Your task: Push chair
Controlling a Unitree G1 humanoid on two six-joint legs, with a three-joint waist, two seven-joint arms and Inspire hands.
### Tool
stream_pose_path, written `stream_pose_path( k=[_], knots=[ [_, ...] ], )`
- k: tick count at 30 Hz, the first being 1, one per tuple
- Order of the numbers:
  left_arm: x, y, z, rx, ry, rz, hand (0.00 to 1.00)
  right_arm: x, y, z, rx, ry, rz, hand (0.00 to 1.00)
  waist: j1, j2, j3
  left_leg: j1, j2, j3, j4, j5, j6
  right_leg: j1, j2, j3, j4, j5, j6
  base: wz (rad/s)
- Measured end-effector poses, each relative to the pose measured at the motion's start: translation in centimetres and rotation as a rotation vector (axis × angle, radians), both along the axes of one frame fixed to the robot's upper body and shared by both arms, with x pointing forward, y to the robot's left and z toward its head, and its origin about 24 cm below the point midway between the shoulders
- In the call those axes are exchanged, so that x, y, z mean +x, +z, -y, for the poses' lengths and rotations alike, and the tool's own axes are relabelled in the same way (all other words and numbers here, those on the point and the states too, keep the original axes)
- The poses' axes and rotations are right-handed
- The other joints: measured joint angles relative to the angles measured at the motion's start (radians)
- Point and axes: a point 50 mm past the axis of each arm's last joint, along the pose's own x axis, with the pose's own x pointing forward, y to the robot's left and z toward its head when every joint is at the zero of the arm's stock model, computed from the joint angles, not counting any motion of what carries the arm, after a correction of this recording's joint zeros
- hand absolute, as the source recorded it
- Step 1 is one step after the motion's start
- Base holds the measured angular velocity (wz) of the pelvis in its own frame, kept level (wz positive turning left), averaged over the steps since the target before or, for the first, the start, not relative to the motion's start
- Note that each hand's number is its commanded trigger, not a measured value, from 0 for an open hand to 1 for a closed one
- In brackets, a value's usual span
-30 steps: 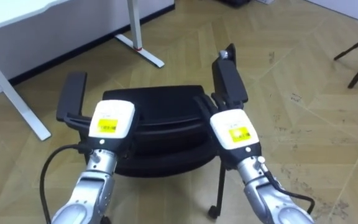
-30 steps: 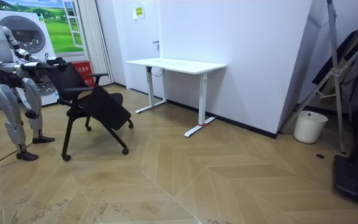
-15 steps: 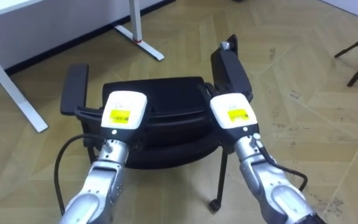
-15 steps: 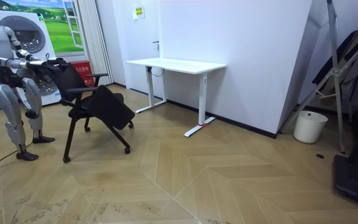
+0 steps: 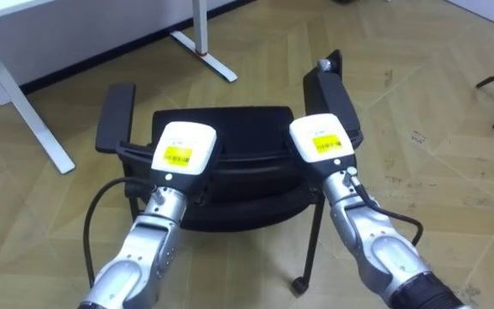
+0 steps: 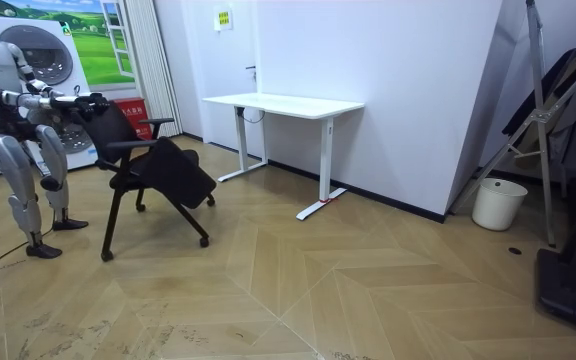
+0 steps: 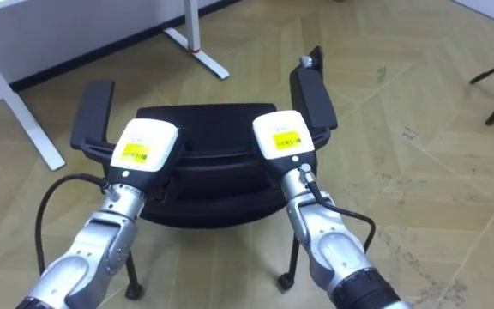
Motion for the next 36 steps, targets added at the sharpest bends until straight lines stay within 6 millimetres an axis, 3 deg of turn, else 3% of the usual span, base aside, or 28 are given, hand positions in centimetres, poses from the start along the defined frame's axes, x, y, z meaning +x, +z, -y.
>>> stream_pose_path(
  k=[15, 18, 19, 22, 24, 29, 34, 36],
  knots=[
    [0.1, 0.0, -0.3, -0.009, -0.008, -0.001, 1.00, 0.0, 0.0, 0.2, -0.005, 0.002, 0.005, 1.00, 0.004, 0.001, 0.0017, 0.001, 0.001, 0.002, 0.000, 0.000, 0.000, 0.000, 0.000, -0.007, 0.000, 0.000, 0.000, 0.00],
    [0.3, -0.2, -0.1, -0.014, -0.018, -0.006, 1.00, -0.1, -0.2, 0.5, -0.009, -0.001, 0.004, 1.00, 0.025, 0.005, 0.0071, 0.011, 0.001, 0.001, 0.001, 0.000, 0.000, 0.007, 0.000, -0.008, 0.002, 0.000, 0.000, 0.02],
    [0.4, -0.3, -0.1, -0.013, -0.020, -0.004, 1.00, -0.2, -0.3, 0.5, -0.010, -0.004, 0.005, 1.00, 0.026, 0.007, 0.0146, 0.016, 0.002, -0.002, 0.002, 0.000, 0.000, 0.018, 0.000, -0.012, 0.001, -0.001, 0.000, 0.07],
    [0.7, -0.5, 0.0, -0.014, -0.029, 0.000, 1.00, -0.2, -0.6, 0.6, -0.007, -0.011, 0.011, 1.00, 0.028, 0.005, 0.0153, 0.012, 0.005, -0.005, 0.015, 0.000, -0.001, 0.020, 0.000, -0.019, 0.004, -0.002, -0.001, 0.08],
    [0.9, -0.7, 0.1, -0.014, -0.036, -0.002, 1.00, -0.3, -0.8, 0.7, -0.005, -0.016, 0.008, 1.00, 0.030, -0.001, 0.0194, 0.009, 0.007, -0.014, 0.032, -0.001, -0.002, 0.033, 0.000, -0.031, 0.004, -0.005, -0.005, 0.18],
    [1.2, -1.6, -0.1, 0.002, -0.047, -0.032, 1.00, -0.8, -1.8, 0.9, 0.000, -0.018, -0.025, 1.00, 0.042, -0.020, 0.0181, -0.043, 0.020, -0.027, 0.177, -0.006, -0.010, 0.058, -0.007, -0.083, 0.047, -0.047, -0.029, 0.28],
    [0.8, -2.6, 0.0, -0.008, -0.040, -0.059, 1.00, -1.7, -2.6, 1.4, 0.011, -0.030, -0.035, 1.00, 0.041, -0.013, 0.0148, -0.105, 0.052, -0.024, 0.305, -0.006, -0.010, 0.097, -0.001, -0.154, 0.056, -0.083, -0.059, 0.44],
    [0.8, -2.6, 0.0, -0.010, -0.039, -0.051, 1.00, -1.7, -2.6, 1.5, 0.016, -0.026, -0.028, 1.00, 0.041, -0.014, 0.0157, -0.147, 0.066, -0.020, 0.367, 0.001, -0.014, 0.099, 0.005, -0.161, 0.068, -0.097, -0.073, 0.39]
  ],
)
